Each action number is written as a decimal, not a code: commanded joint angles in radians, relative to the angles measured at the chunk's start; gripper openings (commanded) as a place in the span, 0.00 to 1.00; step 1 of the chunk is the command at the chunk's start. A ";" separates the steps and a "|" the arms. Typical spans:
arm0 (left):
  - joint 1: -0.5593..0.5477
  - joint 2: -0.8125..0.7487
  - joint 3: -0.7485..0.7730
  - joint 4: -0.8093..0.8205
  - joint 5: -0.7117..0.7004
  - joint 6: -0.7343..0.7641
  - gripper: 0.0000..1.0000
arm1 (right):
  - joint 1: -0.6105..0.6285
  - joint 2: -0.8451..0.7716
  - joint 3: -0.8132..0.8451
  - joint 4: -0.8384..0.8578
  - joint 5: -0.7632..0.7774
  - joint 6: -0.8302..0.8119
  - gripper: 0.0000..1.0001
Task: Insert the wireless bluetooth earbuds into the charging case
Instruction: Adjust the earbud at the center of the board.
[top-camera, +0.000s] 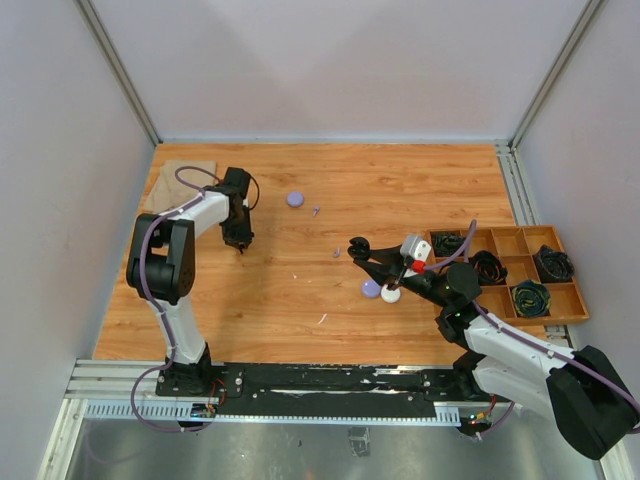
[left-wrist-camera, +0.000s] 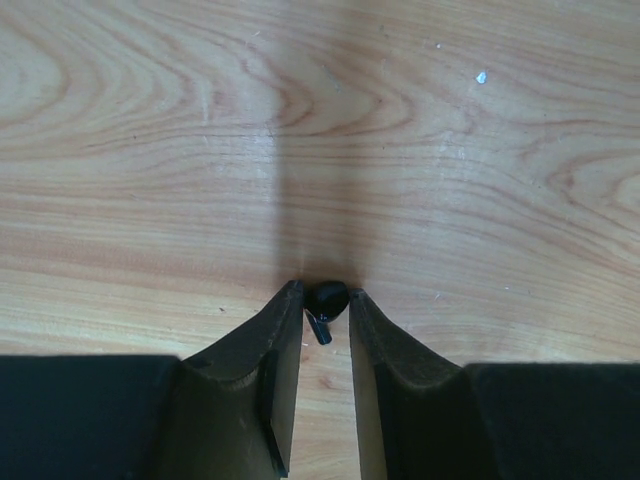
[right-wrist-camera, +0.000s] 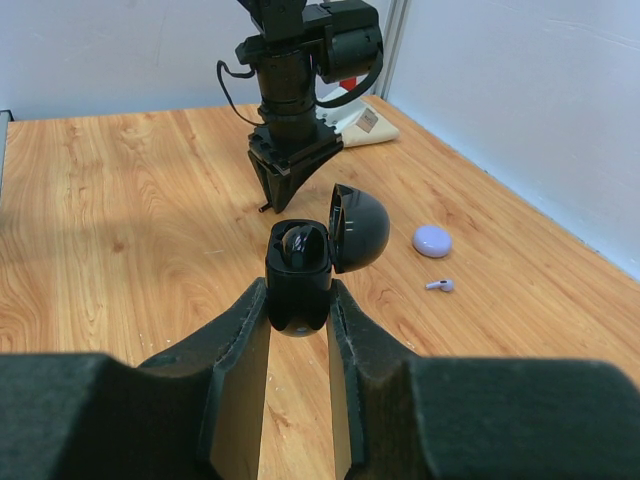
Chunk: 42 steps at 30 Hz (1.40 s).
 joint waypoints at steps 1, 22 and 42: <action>-0.029 0.047 -0.002 -0.003 0.018 0.032 0.29 | 0.012 -0.014 -0.003 0.026 0.006 0.000 0.06; -0.354 -0.054 -0.122 -0.046 0.026 0.082 0.28 | 0.013 -0.024 -0.002 0.014 0.006 -0.002 0.06; -0.359 -0.108 -0.164 -0.133 -0.111 0.008 0.45 | 0.013 -0.028 -0.001 0.012 0.003 0.000 0.06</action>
